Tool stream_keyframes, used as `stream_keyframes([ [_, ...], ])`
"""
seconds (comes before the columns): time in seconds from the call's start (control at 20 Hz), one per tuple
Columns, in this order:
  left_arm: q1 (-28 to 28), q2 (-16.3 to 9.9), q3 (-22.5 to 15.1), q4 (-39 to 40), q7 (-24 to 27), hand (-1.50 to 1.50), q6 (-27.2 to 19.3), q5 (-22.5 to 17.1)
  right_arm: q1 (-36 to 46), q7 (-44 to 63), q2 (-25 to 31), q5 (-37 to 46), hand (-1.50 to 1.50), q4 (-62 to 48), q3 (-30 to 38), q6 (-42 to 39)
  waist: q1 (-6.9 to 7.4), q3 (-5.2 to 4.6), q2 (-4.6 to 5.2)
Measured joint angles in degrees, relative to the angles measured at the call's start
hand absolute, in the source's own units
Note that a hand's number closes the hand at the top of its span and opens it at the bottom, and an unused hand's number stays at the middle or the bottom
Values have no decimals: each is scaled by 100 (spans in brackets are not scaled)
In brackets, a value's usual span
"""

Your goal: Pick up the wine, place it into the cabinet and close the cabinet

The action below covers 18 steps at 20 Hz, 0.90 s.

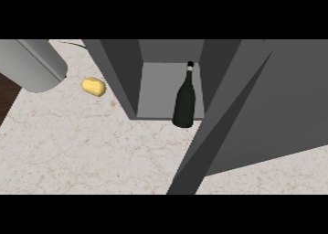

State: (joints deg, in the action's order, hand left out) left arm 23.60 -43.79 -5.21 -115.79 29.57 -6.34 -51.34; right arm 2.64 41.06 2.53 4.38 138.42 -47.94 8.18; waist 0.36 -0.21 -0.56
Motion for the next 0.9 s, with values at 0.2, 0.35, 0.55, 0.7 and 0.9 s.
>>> stream_keyframes([
  [0.2,-115,6,110,144,-111,-150,173,-118,526,30,312,246,150,-49,-153,506,12,-2,9],
  [0.35,-246,3,189,217,-241,-150,278,-253,919,159,511,454,150,-77,-277,882,14,-5,11],
  [0.55,-516,57,186,243,-452,-150,283,-372,1502,238,742,352,150,-193,-362,1272,46,-2,37],
  [0.7,-526,85,200,256,-505,-150,394,-401,1930,345,858,156,150,-290,-377,1505,107,-2,46],
  [0.9,-572,153,193,269,-544,-150,415,-378,2570,390,786,-253,150,-591,-175,1835,182,-3,64],
])
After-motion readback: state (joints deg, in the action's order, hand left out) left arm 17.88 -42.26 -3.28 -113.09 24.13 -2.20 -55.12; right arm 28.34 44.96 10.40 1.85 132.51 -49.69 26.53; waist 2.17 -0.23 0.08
